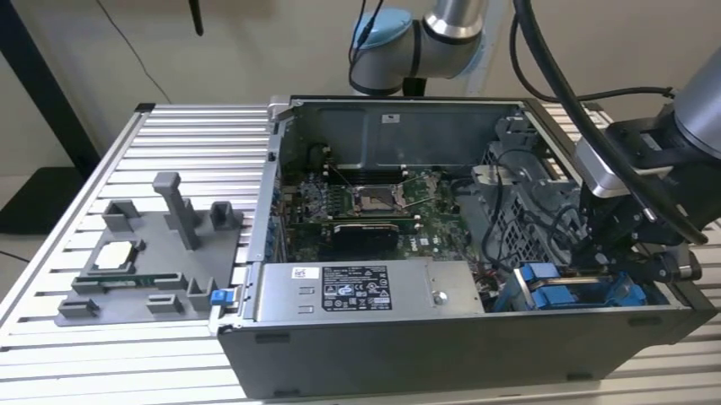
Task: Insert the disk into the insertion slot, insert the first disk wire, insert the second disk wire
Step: 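Insert the second disk wire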
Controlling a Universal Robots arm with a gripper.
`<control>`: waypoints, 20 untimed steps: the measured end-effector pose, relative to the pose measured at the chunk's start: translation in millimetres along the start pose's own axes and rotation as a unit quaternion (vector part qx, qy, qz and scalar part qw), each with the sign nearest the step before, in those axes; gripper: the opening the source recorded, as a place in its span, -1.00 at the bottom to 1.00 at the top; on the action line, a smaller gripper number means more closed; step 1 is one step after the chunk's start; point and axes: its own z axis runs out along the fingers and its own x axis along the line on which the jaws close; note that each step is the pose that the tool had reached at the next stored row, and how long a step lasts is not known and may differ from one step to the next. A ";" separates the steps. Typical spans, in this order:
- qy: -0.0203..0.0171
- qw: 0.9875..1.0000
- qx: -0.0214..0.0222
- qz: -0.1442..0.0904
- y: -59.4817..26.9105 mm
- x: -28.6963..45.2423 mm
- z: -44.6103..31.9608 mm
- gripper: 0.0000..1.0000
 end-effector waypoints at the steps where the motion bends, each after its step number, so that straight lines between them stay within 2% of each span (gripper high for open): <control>1: 0.000 1.000 0.002 -0.002 0.0 -0.1 0.8 -1.00; 5: 0.000 1.000 0.005 -0.007 -0.6 -0.8 1.9 -1.00; 20: 0.001 1.000 0.005 -0.005 -1.3 -0.7 4.8 -1.00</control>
